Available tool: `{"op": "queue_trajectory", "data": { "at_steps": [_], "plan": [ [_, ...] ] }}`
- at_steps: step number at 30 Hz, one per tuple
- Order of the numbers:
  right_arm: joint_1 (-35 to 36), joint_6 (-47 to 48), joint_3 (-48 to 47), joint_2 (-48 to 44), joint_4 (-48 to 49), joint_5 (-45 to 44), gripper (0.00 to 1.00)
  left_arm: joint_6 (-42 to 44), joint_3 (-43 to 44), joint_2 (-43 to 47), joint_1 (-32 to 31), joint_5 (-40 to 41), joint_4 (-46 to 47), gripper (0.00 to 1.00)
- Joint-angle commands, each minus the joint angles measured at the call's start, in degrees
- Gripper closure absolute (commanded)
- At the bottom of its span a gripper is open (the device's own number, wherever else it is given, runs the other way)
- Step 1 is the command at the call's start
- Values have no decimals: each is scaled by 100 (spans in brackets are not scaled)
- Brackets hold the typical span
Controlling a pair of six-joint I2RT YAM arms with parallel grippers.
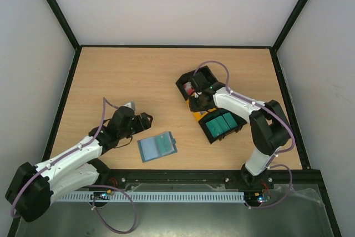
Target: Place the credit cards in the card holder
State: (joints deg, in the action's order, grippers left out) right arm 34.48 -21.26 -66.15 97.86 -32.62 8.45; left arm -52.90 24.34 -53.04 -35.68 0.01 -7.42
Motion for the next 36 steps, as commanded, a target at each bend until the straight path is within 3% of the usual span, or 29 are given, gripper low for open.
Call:
{"op": "queue_trajectory", "data": {
  "at_steps": [1, 8, 10, 13, 15, 24, 36],
  "plan": [
    [15, -37, -74, -179, -188, -37, 79, 88, -64, -66, 32, -54, 96, 19],
    [15, -52, -23, -140, -153, -90, 84, 114, -83, -117, 41, -71, 114, 19],
    [14, -86, -13, -153, -95, -282, 79, 118, -78, -112, 44, -81, 118, 19],
    [15, -115, -7, -145, -7, -534, 62, 130, -78, -121, 43, -80, 118, 19],
    [14, -80, -30, -29, 24, -608, 58, 140, -89, -131, 44, -85, 131, 19],
    [14, 94, -46, 438, 47, -37, 56, 152, -87, -162, 58, -93, 141, 19],
    [15, 18, -71, 39, -47, 205, 59, 149, -87, -171, 67, -107, 153, 19]
  ]
}}
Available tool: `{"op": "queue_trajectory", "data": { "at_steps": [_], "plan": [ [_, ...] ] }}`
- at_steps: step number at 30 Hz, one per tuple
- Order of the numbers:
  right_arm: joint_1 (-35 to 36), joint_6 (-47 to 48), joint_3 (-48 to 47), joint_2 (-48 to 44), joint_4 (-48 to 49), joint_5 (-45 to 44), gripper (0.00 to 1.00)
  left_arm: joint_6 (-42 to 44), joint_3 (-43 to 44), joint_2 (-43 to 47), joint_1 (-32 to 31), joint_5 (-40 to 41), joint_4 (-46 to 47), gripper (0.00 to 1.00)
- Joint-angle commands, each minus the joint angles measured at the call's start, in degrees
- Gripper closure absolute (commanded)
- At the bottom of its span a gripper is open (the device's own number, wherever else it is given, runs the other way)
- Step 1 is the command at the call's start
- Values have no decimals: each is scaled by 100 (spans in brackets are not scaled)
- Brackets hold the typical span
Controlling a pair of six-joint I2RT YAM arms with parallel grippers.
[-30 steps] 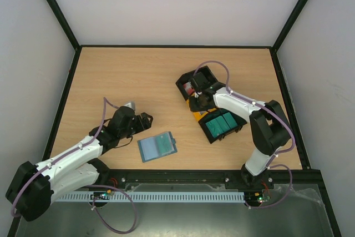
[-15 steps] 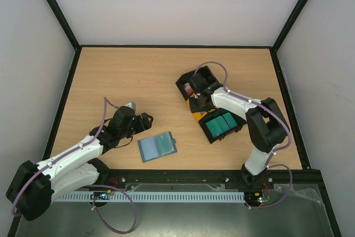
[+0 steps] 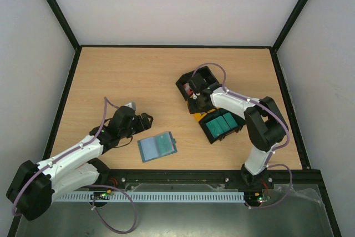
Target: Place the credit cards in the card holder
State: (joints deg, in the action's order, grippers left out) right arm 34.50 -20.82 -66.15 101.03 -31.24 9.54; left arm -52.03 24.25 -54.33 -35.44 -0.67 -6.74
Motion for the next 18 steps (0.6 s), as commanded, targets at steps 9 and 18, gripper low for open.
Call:
{"op": "queue_trajectory", "data": {
  "at_steps": [9, 18],
  "plan": [
    [11, -110, -17, -376, -162, 120, 65, 66, -92, -58, 46, -48, 85, 19],
    [13, -150, -20, -389, -186, 49, 74, 49, -121, -69, 42, -56, 99, 19]
  ]
}}
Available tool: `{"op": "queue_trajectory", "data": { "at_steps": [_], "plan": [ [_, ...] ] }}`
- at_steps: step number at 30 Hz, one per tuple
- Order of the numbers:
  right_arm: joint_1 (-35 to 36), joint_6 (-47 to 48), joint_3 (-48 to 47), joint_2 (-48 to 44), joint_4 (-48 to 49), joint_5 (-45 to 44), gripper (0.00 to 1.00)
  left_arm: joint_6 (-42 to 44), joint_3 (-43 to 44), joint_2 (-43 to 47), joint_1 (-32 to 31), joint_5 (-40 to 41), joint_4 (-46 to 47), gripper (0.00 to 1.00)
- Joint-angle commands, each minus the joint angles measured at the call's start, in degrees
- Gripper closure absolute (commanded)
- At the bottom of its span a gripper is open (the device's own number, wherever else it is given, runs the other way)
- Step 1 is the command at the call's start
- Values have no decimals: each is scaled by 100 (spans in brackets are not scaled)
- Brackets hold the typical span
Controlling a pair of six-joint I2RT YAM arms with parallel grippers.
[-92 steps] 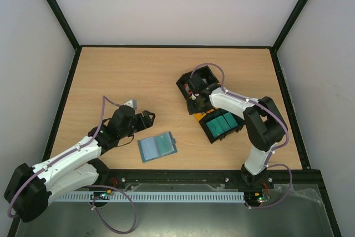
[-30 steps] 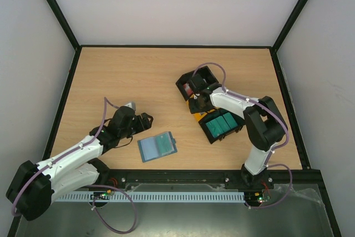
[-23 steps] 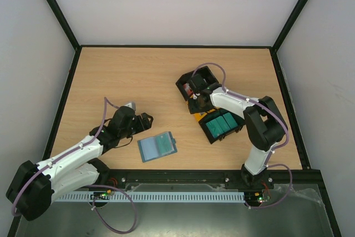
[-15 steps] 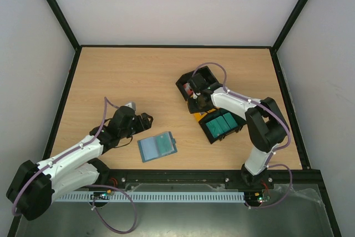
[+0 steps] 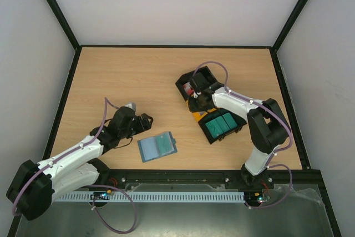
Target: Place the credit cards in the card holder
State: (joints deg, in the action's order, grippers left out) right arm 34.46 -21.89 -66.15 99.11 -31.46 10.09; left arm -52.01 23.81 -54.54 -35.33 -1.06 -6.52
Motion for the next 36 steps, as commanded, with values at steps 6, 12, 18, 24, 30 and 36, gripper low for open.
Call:
{"op": "queue_trajectory", "data": {
  "at_steps": [6, 12, 18, 24, 30, 36],
  "plan": [
    [17, -70, 10, -266, -157, 34, 76, 42, -85, -43, 32, -17, 75, 19],
    [17, -86, 23, -318, -160, 55, 81, 25, -99, -49, 38, -26, 90, 19],
    [17, -79, 63, -329, -163, 20, 86, 24, -106, -52, 41, -37, 98, 19],
    [17, -115, 68, -405, -142, -75, 93, 20, -114, -74, 40, -50, 118, 19],
    [17, -214, -15, -637, -230, -698, 97, 16, -85, -74, 34, -79, 115, 19],
    [17, -236, -85, -1042, -356, -845, 98, 9, 16, -82, 36, -111, 77, 19]
  ]
}}
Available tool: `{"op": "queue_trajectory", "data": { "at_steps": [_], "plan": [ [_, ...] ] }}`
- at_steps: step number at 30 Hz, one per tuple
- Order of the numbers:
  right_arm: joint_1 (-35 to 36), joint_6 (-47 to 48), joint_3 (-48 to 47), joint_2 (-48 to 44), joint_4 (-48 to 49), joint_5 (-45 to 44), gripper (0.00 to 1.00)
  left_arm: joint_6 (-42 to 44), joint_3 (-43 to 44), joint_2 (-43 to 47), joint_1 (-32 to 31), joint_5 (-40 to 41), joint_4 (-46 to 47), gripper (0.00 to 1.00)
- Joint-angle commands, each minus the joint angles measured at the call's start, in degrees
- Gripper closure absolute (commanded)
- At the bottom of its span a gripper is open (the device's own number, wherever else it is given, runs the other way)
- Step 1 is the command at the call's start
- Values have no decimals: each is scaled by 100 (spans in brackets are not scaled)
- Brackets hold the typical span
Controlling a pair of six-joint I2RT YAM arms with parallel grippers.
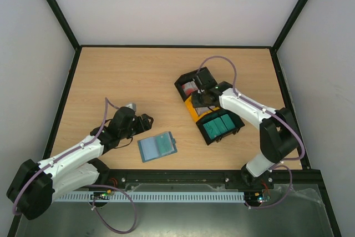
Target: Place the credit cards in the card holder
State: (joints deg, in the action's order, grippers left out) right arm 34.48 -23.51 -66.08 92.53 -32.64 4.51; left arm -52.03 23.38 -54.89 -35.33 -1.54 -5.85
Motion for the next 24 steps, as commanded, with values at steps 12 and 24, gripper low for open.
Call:
{"op": "queue_trajectory", "data": {
  "at_steps": [12, 24],
  "plan": [
    [15, -518, 573, -2098, 768, 1561, 98, 102, 341, 616, 39, -497, 104, 1],
    [661, -2405, 2968, -3375, 3521, 2919, 98, -477, 376, 1564, 58, -434, -514, 1]
  ]
}}
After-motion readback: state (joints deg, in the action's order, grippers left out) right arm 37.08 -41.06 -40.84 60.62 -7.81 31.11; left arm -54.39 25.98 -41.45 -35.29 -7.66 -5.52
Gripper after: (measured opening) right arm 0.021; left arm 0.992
